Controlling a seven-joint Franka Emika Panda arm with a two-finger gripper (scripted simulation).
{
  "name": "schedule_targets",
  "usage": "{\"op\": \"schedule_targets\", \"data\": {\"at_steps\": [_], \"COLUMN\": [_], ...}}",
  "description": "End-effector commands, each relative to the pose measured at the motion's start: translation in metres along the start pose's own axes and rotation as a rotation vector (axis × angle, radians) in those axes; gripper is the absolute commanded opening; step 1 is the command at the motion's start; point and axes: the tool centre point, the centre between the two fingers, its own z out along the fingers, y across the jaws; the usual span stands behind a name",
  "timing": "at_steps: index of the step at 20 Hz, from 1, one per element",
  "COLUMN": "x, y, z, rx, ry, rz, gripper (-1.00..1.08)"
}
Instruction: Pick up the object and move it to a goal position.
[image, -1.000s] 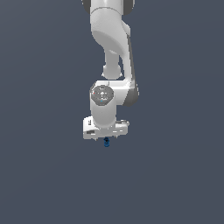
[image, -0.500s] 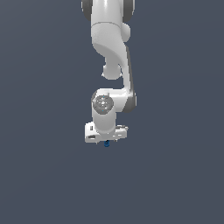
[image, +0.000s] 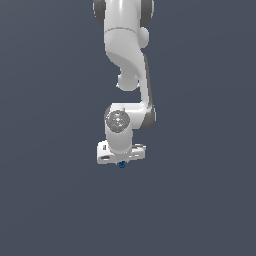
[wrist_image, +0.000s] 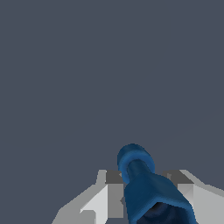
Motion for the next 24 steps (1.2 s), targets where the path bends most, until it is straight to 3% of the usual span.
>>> {"op": "schedule_targets", "data": {"at_steps": [1, 13, 24], "x": [0.000, -0.008, -0.046], "y": [0.000, 0.006, 0.035], "z": [0.000, -0.013, -0.074], "rx": [0.000, 0.000, 0.000], "ry": [0.000, 0.000, 0.000], "rz": [0.000, 0.000, 0.000], "gripper": [-1.00, -1.00, -1.00]}}
